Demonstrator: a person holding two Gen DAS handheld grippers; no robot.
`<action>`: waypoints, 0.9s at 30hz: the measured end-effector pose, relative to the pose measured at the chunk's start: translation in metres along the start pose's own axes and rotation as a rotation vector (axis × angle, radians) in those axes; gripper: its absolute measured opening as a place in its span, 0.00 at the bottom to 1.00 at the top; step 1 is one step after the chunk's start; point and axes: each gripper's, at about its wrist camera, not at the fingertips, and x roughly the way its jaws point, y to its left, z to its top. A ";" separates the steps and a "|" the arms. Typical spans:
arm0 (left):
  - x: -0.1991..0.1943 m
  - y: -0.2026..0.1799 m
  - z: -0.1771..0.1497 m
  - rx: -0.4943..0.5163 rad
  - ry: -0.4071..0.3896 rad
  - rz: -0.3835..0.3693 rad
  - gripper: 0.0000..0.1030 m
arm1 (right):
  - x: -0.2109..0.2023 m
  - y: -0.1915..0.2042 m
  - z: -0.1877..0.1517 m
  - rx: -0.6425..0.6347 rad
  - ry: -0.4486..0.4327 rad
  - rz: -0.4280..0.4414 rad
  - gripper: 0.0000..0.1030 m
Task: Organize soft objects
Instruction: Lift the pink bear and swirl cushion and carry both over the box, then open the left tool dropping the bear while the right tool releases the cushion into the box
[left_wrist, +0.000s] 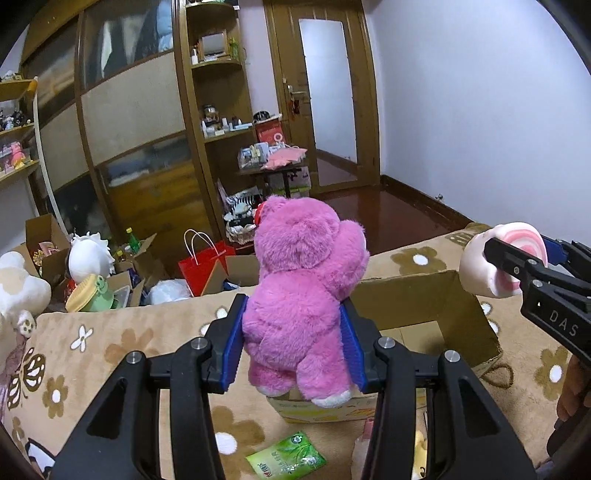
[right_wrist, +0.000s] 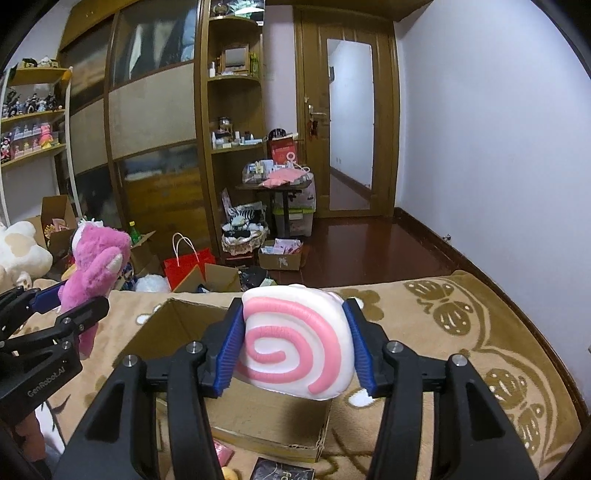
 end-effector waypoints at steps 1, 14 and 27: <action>0.003 0.000 0.001 0.003 0.000 0.000 0.44 | 0.004 -0.001 0.000 0.007 0.006 0.004 0.54; 0.044 -0.008 -0.006 -0.002 0.107 -0.028 0.44 | 0.034 -0.014 -0.006 0.063 0.061 0.012 0.55; 0.070 -0.019 -0.029 0.019 0.243 -0.083 0.45 | 0.055 0.006 -0.029 -0.007 0.157 0.061 0.58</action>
